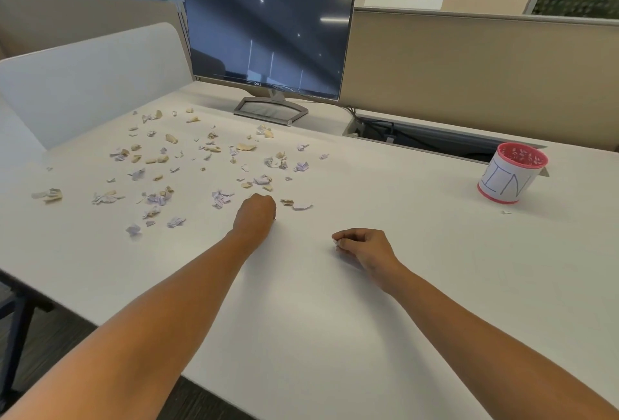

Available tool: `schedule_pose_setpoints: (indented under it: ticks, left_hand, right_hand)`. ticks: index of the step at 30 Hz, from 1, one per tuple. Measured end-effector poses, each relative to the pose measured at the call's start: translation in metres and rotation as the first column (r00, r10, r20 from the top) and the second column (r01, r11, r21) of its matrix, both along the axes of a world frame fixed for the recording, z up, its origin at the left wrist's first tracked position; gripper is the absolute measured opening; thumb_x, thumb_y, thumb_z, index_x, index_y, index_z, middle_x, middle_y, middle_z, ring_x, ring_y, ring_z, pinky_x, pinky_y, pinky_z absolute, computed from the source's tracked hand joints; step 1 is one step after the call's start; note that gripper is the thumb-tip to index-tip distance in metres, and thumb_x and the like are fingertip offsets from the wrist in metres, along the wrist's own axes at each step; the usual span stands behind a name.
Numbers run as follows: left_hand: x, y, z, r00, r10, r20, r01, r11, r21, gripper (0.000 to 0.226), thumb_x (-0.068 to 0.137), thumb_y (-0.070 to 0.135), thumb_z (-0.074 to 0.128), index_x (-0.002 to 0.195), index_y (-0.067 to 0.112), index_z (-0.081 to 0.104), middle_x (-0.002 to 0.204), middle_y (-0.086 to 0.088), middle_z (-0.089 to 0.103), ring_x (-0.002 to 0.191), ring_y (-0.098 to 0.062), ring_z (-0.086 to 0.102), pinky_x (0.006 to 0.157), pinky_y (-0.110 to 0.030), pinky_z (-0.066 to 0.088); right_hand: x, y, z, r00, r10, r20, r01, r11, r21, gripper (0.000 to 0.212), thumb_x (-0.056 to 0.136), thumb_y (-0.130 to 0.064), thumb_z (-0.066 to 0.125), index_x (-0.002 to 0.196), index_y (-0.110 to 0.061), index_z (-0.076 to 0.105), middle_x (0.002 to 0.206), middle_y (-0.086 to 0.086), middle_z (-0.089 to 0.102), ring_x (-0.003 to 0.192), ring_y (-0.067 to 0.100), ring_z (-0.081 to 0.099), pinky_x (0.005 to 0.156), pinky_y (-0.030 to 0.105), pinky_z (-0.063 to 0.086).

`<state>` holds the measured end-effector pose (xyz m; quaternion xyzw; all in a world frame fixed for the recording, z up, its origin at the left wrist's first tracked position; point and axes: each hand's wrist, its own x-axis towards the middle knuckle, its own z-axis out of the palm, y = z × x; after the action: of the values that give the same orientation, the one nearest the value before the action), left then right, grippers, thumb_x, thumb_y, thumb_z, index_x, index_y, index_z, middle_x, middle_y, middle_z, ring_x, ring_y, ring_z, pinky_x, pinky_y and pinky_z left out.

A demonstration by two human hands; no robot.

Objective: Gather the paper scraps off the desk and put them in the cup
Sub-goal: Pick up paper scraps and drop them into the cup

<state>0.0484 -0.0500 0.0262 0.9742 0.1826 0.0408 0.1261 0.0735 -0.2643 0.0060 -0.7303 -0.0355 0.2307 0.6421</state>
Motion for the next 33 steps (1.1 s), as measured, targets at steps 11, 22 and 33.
schedule_pose_setpoints:
  ticks: [11,22,33]
  left_hand:
    - [0.025,-0.043,0.007,0.984,-0.179,-0.003,0.179,0.984,0.003,0.024,0.085,0.001,0.047,0.09,0.002,0.07,0.098,-0.012,0.071,0.093,-0.028,0.063,0.075,-0.027,0.045]
    - [0.097,-0.157,0.031,0.943,-0.332,0.024,0.327,0.913,-0.243,0.017,0.086,0.008,0.061,0.097,0.002,0.072,0.096,-0.016,0.073,0.09,-0.028,0.068,0.083,-0.028,0.051]
    - [0.201,-0.282,0.082,0.896,-0.408,0.177,0.443,0.784,-0.435,0.019,0.084,0.014,0.066,0.098,0.0,0.071,0.092,-0.018,0.073,0.081,-0.026,0.072,0.081,-0.029,0.056]
  right_hand:
    - [0.025,-0.034,0.009,0.996,-0.077,0.051,0.08,0.996,-0.049,0.02,0.083,-0.003,0.062,0.075,-0.019,0.071,0.09,0.002,0.07,0.081,0.015,0.066,0.087,0.024,0.048]
    - [0.068,-0.112,0.025,0.964,-0.24,0.114,0.248,0.966,-0.068,0.02,0.08,0.002,0.063,0.076,-0.015,0.071,0.091,0.006,0.071,0.081,0.017,0.067,0.095,0.028,0.05]
    - [0.152,-0.19,0.079,0.796,-0.476,0.374,0.57,0.798,-0.198,0.024,0.084,-0.016,0.067,0.107,-0.01,0.068,0.115,0.006,0.058,0.107,0.024,0.049,0.093,0.034,0.044]
